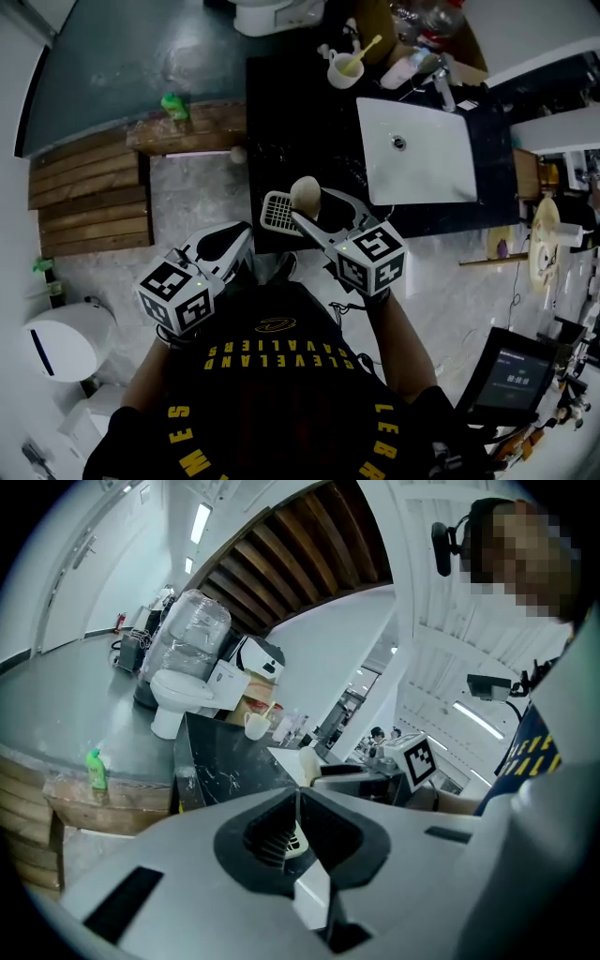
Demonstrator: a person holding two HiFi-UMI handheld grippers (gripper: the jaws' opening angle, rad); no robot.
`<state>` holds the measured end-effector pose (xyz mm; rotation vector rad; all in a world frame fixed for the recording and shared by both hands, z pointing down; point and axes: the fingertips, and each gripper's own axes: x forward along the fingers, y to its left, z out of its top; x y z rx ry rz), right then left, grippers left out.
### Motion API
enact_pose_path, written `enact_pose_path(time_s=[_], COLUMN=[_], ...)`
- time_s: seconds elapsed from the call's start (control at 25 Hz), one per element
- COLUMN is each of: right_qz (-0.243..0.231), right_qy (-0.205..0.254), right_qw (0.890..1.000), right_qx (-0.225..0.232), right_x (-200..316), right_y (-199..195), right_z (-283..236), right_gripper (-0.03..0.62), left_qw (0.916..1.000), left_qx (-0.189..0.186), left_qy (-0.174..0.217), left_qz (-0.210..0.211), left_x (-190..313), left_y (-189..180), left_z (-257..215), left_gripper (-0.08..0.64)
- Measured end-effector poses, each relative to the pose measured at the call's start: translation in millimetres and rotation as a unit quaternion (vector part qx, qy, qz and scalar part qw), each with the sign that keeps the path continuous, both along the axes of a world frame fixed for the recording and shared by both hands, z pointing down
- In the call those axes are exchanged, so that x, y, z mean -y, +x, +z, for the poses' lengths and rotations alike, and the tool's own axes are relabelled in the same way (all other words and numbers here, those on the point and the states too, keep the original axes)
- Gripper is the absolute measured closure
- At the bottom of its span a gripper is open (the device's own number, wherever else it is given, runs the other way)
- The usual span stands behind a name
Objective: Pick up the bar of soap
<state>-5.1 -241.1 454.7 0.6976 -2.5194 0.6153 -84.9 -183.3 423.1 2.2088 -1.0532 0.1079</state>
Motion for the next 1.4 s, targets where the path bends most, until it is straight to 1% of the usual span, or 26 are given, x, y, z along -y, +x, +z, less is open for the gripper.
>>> enact_pose_path(time_s=[0.08, 0.16, 0.36, 0.52, 0.68, 0.76, 0.92, 1.04, 1.12, 1.28, 1.32, 1.4], right_qz=[0.018, 0.029, 0.051, 0.064, 0.081, 0.085, 0.083, 0.085, 0.094, 0.111, 0.113, 0.113], right_qy=[-0.003, 0.000, 0.012, 0.015, 0.004, 0.008, 0.022, 0.026, 0.020, -0.010, -0.016, -0.022], right_qw=[0.999, 0.998, 0.994, 0.989, 0.977, 0.972, 0.964, 0.958, 0.949, 0.931, 0.929, 0.927], right_qx=[0.034, 0.058, 0.097, 0.136, 0.196, 0.221, 0.251, 0.274, 0.299, 0.347, 0.353, 0.356], right_x=[1.2, 2.4, -1.4, -7.4, -12.1, -15.3, -18.5, -18.0, -16.3, -13.3, -14.0, -16.0], right_y=[2.6, 5.2, 10.7, 10.8, 11.5, 10.5, 7.8, 8.3, 10.7, 13.8, 13.6, 13.0], right_z=[-13.0, -23.5, -46.9, -65.9, -82.4, -92.9, -110.9, -123.0, -129.2, -131.9, -130.6, -128.1], right_gripper=[0.327, 0.327, 0.327, 0.327, 0.327, 0.327, 0.327, 0.327, 0.327, 0.327, 0.327, 0.327], left_qw=[1.0000, 0.9999, 0.9996, 0.9992, 0.9988, 0.9985, 0.9978, 0.9975, 0.9976, 0.9972, 0.9972, 0.9976], left_qx=[0.002, 0.003, -0.002, -0.016, -0.029, -0.035, -0.043, -0.041, -0.036, -0.032, -0.032, -0.031], left_qy=[0.003, 0.007, 0.015, 0.021, 0.025, 0.026, 0.034, 0.041, 0.041, 0.046, 0.047, 0.046], left_qz=[0.006, 0.013, 0.026, 0.031, 0.031, 0.031, 0.035, 0.041, 0.042, 0.049, 0.048, 0.040], left_x=[3.1, 6.7, 8.7, 11.1, 14.4, 13.7, 14.4, 15.0, 14.7, 15.6, 16.4, 18.0], left_y=[4.5, 9.2, 20.3, 25.1, 28.4, 29.2, 31.5, 34.6, 37.0, 38.4, 37.0, 33.5], left_z=[-3.5, -6.0, -16.7, -30.6, -37.5, -41.8, -49.1, -53.7, -54.7, -54.7, -54.8, -54.9], left_gripper=[0.546, 0.546, 0.545, 0.546, 0.545, 0.546, 0.546, 0.545, 0.546, 0.546, 0.546, 0.546])
